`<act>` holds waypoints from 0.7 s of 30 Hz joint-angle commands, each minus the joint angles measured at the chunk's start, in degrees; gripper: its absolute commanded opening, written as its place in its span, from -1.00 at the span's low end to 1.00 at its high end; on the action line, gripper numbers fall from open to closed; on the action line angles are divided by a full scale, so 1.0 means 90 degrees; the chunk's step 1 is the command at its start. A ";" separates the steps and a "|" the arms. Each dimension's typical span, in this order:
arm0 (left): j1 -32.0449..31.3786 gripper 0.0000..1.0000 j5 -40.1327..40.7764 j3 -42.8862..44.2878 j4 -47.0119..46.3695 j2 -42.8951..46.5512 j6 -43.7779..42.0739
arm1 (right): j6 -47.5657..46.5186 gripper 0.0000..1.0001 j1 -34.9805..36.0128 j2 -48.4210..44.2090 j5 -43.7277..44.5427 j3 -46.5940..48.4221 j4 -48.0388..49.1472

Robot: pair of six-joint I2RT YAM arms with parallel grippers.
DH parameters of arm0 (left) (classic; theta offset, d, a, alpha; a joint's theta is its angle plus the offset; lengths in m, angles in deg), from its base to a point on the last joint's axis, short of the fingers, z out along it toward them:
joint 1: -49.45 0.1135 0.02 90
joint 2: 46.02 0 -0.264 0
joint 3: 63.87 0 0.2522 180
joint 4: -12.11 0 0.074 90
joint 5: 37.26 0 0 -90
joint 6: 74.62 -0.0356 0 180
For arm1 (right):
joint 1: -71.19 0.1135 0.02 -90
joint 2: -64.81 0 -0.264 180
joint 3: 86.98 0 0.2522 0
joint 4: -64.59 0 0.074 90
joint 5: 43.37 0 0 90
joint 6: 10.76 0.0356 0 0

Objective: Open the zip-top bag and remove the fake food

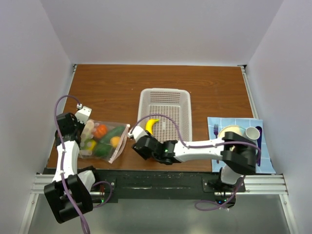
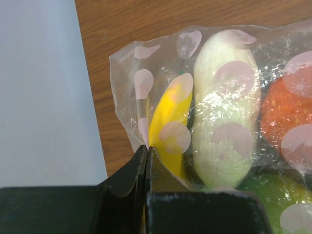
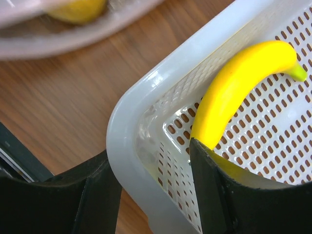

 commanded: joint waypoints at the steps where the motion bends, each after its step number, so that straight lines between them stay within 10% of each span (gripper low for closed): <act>1: -0.0037 -1.00 -0.0166 -0.0065 0.0189 -0.0236 0.0048 | 0.0384 0.13 -0.0075 -0.0888 0.0556 -0.0689 -0.0407; 5: -0.0037 -1.00 -0.0234 -0.0075 0.0237 -0.0236 0.0078 | 0.0550 0.16 -0.0075 -0.1465 0.0654 -0.1089 -0.0661; 11: -0.0037 -1.00 -0.0332 -0.0045 0.0374 -0.0138 0.0136 | 0.0055 0.97 -0.0055 -0.1798 0.1133 -0.0038 -0.1383; 21: -0.0037 -1.00 -0.0303 -0.0192 0.0277 -0.0119 0.0107 | -0.0387 0.97 -0.0045 -0.0237 -0.0253 0.1976 -0.0907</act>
